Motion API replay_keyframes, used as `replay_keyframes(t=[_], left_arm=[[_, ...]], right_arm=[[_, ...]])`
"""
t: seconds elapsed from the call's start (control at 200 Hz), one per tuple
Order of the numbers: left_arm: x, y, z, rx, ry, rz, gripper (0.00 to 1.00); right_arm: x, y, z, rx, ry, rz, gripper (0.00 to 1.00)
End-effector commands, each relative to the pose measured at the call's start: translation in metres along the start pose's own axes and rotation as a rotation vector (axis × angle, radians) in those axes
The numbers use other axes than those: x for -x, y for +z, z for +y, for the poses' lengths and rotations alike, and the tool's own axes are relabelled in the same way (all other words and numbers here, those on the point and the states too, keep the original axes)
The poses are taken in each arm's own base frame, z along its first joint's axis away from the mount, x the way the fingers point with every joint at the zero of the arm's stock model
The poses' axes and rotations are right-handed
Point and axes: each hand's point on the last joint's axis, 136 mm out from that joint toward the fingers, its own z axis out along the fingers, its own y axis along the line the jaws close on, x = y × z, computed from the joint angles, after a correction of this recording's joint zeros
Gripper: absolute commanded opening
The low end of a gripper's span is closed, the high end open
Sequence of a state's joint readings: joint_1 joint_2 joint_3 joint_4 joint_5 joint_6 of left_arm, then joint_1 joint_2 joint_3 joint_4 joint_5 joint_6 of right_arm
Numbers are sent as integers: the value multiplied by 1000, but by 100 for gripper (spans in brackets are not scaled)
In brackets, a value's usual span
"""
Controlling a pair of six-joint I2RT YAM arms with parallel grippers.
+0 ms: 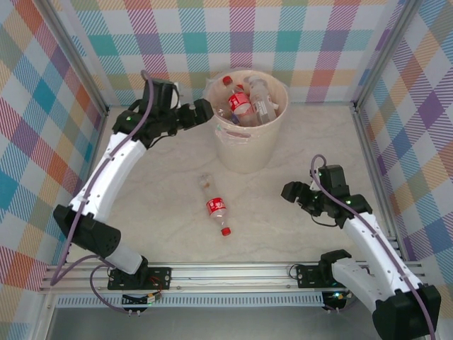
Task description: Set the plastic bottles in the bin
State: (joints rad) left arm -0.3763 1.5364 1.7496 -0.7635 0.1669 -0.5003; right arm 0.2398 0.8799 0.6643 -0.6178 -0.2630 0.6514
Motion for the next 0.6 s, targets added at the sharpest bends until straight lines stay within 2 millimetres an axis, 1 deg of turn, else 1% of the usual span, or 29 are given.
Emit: replay_keyframes(t=[0.0,0.11,0.16,0.205,0.225,0.275,0.39,0.46,0.52,0.535,0.59,0.595], left_arm=[[-35,-27,27,41,-51,93,100],[-66,-49,62,90,-163,108,100],[-85,-52,76,116,-208,128,100],[-109,-48,87,125,-270,174,100],[-123,-43,90,119,-302,208,100],[-151,-32,95,104,-352,247,100],[-200,-12,104,147,-353,256,100],[-226,10,104,133,-381,271,100],[-253,33,97,89,-415,314,99],[-258,37,94,77,-419,323,99],[-282,51,95,101,-409,377,100],[-281,53,93,92,-406,374,100]], right_arm=[[8,13,10,61,4,-12,79],[15,19,14,80,-5,-23,79],[17,21,15,76,-23,-22,80],[19,24,16,73,-38,-14,80],[19,24,16,71,-41,-6,80],[19,27,19,77,-52,17,81],[17,29,22,72,-75,64,81],[17,28,16,37,-80,64,82],[17,27,14,23,-76,57,82],[18,27,14,26,-74,53,82],[17,26,15,34,-66,51,82],[17,26,15,35,-64,51,82]])
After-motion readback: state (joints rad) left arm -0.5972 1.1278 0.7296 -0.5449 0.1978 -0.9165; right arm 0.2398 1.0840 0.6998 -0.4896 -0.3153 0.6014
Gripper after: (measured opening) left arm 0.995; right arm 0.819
